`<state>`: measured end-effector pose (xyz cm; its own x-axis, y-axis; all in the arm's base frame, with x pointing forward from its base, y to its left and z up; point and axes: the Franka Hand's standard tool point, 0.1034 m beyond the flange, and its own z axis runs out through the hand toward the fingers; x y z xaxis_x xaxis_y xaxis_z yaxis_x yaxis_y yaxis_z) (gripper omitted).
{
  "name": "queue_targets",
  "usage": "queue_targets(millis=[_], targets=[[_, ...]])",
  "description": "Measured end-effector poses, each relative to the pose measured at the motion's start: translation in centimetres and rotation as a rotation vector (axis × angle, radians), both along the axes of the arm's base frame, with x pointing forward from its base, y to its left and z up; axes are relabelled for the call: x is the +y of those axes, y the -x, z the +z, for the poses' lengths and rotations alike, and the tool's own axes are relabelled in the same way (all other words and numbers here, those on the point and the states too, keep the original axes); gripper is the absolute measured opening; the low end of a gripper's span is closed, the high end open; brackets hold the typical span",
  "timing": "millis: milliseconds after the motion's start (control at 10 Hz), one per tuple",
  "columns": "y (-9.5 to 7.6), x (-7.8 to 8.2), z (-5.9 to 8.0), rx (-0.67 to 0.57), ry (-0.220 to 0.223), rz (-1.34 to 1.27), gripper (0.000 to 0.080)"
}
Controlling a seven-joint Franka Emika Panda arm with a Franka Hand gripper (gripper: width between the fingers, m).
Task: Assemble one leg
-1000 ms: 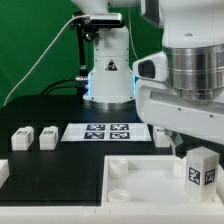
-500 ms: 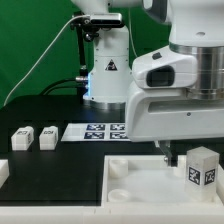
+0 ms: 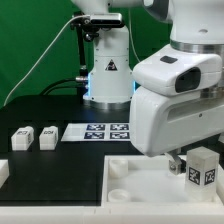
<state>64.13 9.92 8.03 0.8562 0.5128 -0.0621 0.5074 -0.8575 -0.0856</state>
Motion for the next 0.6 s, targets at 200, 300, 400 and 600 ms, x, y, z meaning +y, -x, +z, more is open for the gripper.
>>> queue_targets(millis=[200, 300, 400, 600], targets=[[-0.01, -0.04, 0.0, 0.0, -0.001, 0.01, 0.0634], [-0.01, -0.05, 0.0, 0.0, -0.001, 0.009, 0.0634], [-0.01, -0.06, 0.0, 0.0, -0.001, 0.009, 0.0463], [0.0, 0.03, 0.01, 0.0, -0.002, 0.009, 0.0291]])
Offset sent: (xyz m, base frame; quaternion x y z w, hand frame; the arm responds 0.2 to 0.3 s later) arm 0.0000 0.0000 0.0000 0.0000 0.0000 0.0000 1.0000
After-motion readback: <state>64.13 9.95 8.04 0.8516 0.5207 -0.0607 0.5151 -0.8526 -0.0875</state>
